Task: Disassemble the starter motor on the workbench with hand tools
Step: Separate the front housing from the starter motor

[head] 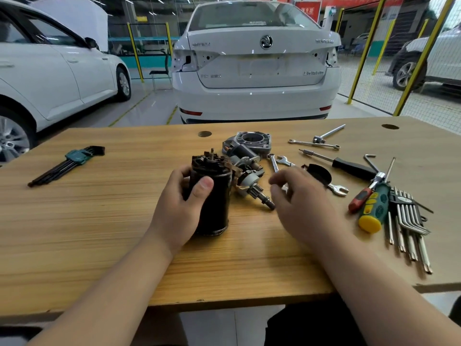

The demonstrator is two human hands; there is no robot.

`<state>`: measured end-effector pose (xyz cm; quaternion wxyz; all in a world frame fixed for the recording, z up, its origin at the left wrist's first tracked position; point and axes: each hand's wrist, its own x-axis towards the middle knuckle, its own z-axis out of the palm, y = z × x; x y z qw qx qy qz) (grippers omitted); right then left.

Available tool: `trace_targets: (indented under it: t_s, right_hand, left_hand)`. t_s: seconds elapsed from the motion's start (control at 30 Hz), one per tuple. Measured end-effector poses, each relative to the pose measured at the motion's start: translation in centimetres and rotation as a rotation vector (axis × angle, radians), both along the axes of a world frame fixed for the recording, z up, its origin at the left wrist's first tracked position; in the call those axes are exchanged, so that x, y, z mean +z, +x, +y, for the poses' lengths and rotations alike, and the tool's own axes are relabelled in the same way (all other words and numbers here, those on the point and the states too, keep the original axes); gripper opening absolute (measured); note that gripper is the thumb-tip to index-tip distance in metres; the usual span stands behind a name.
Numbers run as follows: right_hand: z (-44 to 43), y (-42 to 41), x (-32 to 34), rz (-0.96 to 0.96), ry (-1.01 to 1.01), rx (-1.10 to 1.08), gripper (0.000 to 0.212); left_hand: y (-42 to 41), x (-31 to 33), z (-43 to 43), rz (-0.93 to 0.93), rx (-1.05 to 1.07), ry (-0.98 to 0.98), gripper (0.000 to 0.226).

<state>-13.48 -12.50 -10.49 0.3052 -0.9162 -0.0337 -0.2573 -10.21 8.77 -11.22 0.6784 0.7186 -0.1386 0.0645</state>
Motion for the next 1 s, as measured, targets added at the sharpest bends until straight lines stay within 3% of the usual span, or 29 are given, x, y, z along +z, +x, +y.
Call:
trace_targets:
  t_s: [0.17,0.23,0.4,0.5,0.67,0.8,0.9,1.0]
  right_hand:
    - [4.2,-0.6,-0.6,0.032,-0.052,0.287,0.023]
    - [4.5,-0.6,-0.7,0.042,0.003,0.344,0.033]
    - [4.7,-0.5,-0.9,0.078,-0.07,0.389,0.059]
    - [5.9,-0.2,-0.6,0.072,0.006,0.34,0.066]
    - [7.8,0.0,-0.5,-0.079,0.076,0.178,0.055]
    - [8.1,-0.6,-0.4,-0.315,-0.152,0.095,0.029]
    - [8.3,-0.6,-0.3,-0.303,-0.165,0.102,0.024]
    - [7.6,-0.5,-0.5,-0.221,-0.066,0.128,0.035]
  left_hand:
    - [0.3,1.0,-0.5,0.578,-0.182,-0.527,0.056]
    - [0.8,1.1,-0.1,0.697,-0.243,-0.651,0.061]
    - [1.2,0.7,0.7,0.69,-0.291,-0.628,0.058]
    - [1.4,0.7,0.8,0.706,-0.307,-0.623,0.06]
    - [1.4,0.6,0.8,0.74,-0.289,-0.653,0.065]
    - [1.4,0.6,0.5,0.714,-0.265,-0.664,0.064]
    - [1.5,0.6,0.4,0.675,-0.214,-0.691,0.061]
    - [1.5,0.7,0.7,0.676,-0.184,-0.743,0.063]
